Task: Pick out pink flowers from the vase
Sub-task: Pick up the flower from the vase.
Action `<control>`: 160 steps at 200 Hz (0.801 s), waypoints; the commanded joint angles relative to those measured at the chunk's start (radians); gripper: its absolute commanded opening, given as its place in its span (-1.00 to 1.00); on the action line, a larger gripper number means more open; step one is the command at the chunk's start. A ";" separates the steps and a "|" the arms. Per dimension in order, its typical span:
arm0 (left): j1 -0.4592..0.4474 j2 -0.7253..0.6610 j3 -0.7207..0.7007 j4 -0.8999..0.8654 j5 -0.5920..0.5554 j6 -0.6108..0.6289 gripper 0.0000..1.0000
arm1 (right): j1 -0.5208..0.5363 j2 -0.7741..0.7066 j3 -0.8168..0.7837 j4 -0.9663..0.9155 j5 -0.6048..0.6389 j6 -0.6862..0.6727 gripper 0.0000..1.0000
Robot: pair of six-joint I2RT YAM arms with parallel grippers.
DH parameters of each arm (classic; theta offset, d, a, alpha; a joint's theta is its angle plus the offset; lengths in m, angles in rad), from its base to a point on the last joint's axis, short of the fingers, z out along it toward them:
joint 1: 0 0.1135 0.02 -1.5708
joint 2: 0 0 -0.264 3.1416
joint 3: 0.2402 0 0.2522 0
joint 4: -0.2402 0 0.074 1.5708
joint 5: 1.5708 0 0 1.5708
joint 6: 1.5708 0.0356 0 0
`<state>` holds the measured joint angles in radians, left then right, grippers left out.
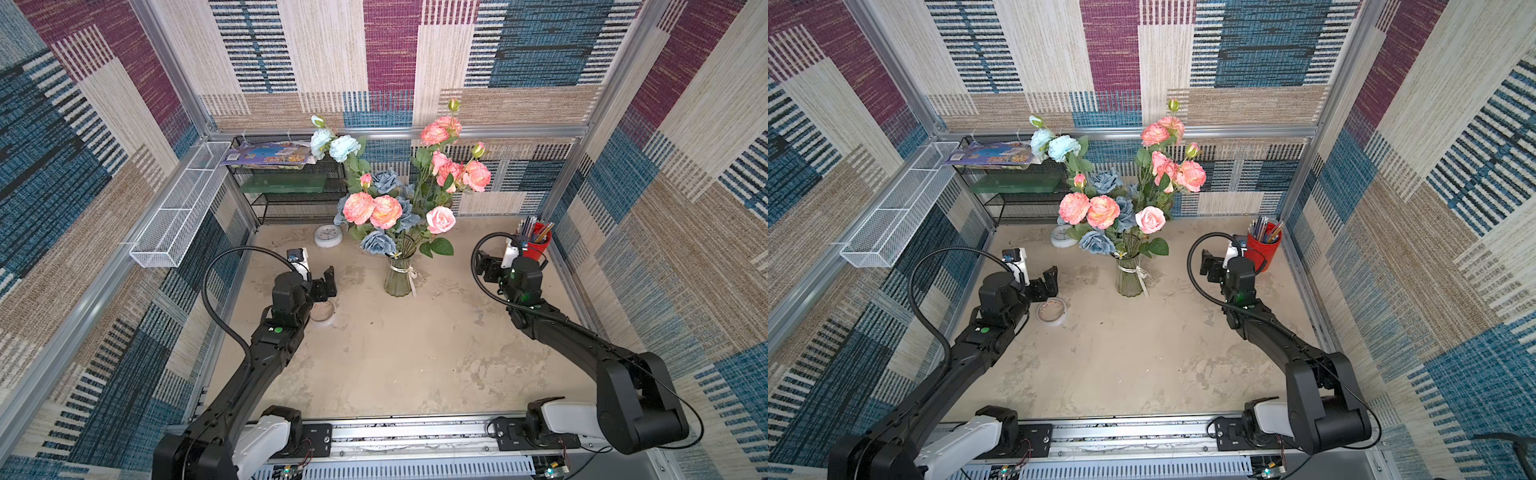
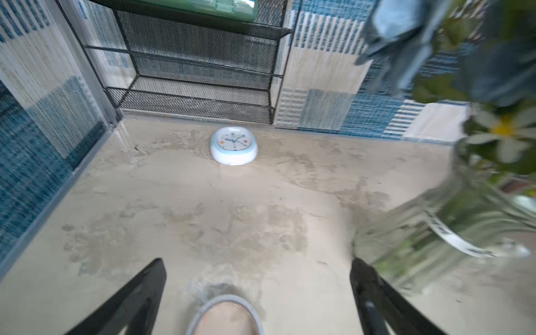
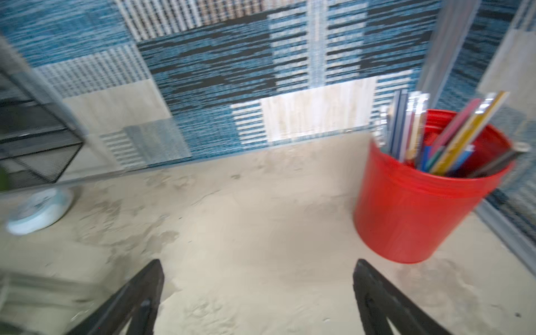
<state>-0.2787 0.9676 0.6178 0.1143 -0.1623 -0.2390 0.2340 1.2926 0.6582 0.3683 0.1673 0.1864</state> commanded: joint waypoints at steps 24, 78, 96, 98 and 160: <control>-0.263 -0.065 -0.168 0.139 -0.154 -0.083 0.93 | 0.182 -0.205 -0.120 -0.014 -0.091 0.016 0.92; -0.424 0.085 -0.291 0.610 -0.097 0.118 0.93 | 0.315 -0.400 -0.288 0.227 -0.130 -0.054 0.92; -0.461 0.234 -0.303 0.803 -0.116 0.200 0.92 | 0.329 -0.344 -0.278 0.295 -0.160 -0.066 0.92; -0.463 0.251 -0.303 0.831 -0.119 0.208 0.92 | 0.332 -0.336 -0.275 0.299 -0.161 -0.070 0.92; -0.467 0.557 -0.151 1.110 -0.115 0.312 0.95 | 0.389 -0.072 -0.115 0.394 -0.051 -0.126 0.99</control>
<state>-0.7464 1.4528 0.4046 1.0386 -0.2661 -0.0216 0.6170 1.1484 0.4995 0.6720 0.0803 0.0879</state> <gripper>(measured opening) 0.968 0.989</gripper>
